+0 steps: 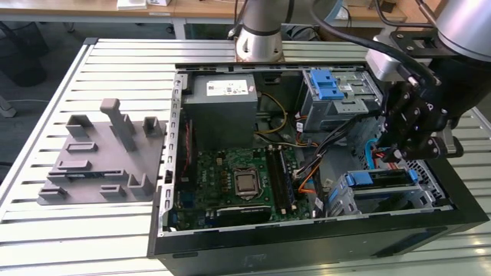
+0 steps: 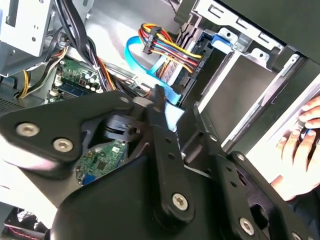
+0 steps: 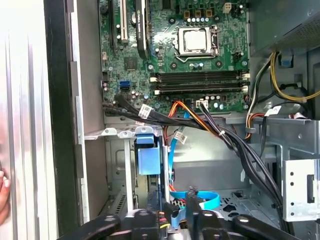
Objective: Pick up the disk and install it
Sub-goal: 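Insert the second disk wire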
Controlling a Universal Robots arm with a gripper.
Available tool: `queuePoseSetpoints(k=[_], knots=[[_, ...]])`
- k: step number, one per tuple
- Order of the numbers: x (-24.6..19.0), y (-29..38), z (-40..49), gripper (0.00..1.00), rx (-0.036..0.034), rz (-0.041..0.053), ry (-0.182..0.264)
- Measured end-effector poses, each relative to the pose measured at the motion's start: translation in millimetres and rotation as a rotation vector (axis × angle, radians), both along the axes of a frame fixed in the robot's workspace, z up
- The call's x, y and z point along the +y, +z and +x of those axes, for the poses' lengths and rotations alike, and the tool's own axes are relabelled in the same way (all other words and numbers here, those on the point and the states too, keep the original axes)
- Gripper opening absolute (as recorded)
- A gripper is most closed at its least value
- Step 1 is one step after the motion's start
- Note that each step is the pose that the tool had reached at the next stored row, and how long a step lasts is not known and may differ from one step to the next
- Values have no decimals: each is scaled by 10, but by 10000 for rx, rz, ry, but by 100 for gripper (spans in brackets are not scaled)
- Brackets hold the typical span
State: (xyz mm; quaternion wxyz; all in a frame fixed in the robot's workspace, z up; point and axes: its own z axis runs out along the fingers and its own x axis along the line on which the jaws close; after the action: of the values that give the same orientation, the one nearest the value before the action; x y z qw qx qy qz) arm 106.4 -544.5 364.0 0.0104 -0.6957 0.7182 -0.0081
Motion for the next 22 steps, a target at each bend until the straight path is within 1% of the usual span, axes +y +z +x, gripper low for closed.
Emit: queuePoseSetpoints(k=[1,3,4,8,9,10,16,17,20,21,22], knots=[[0,-2,3,31,0,-10,-1],[0,-6,4,31,0,-37,-2],[-1,-6,5,25,0,-48,-1],[0,-9,9,25,0,-80,-1],[0,-10,10,23,0,-85,-1],[0,-10,10,17,0,-89,-1],[0,-16,9,16,-8,-95,1],[0,-18,5,16,-24,-92,-1],[0,-24,-22,16,-204,-93,-2],[0,-25,-28,16,-252,-93,-2],[-1,-27,-32,16,-277,-93,-3]])
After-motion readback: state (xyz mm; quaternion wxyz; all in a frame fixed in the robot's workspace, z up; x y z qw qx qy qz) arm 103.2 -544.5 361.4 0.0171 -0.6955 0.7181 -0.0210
